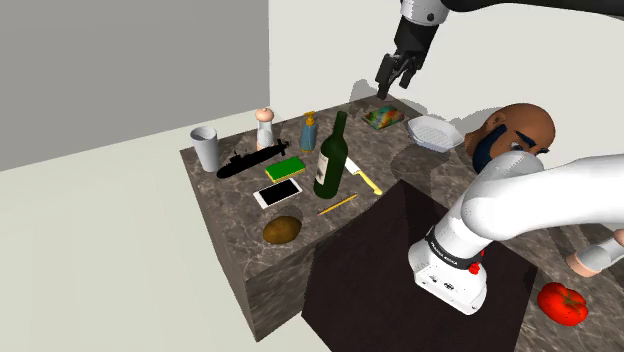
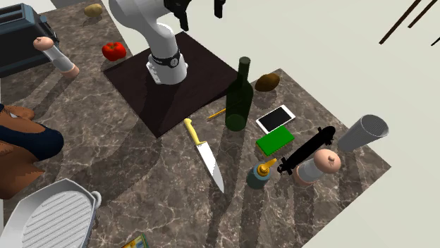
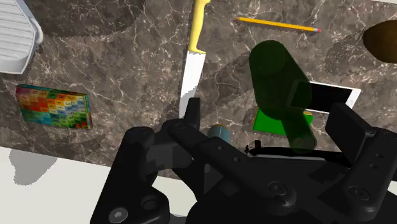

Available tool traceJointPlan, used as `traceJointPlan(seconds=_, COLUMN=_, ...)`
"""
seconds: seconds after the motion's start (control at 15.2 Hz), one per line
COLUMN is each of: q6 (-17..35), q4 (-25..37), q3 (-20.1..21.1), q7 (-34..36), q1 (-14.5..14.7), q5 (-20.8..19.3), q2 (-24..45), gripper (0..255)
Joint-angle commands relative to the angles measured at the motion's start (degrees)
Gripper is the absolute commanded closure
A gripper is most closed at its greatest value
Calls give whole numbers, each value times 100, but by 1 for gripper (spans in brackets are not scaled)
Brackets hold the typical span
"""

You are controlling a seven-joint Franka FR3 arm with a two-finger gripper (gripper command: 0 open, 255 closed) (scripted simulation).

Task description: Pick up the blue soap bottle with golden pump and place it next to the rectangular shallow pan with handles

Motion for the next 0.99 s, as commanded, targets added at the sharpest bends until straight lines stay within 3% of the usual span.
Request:
traceJointPlan(seconds=0.0, q6=0, q4=0, q3=0, q7=0, q1=0, q5=0, q2=0, gripper=0)
traceJointPlan(seconds=0.46, q6=802, q4=599, q3=75, q7=616, q1=-149, q5=147, q2=1775, gripper=0)
traceJointPlan(seconds=0.92, q6=1267, q4=1547, q3=60, q7=1143, q1=-270, q5=275, q2=3551, gripper=0)
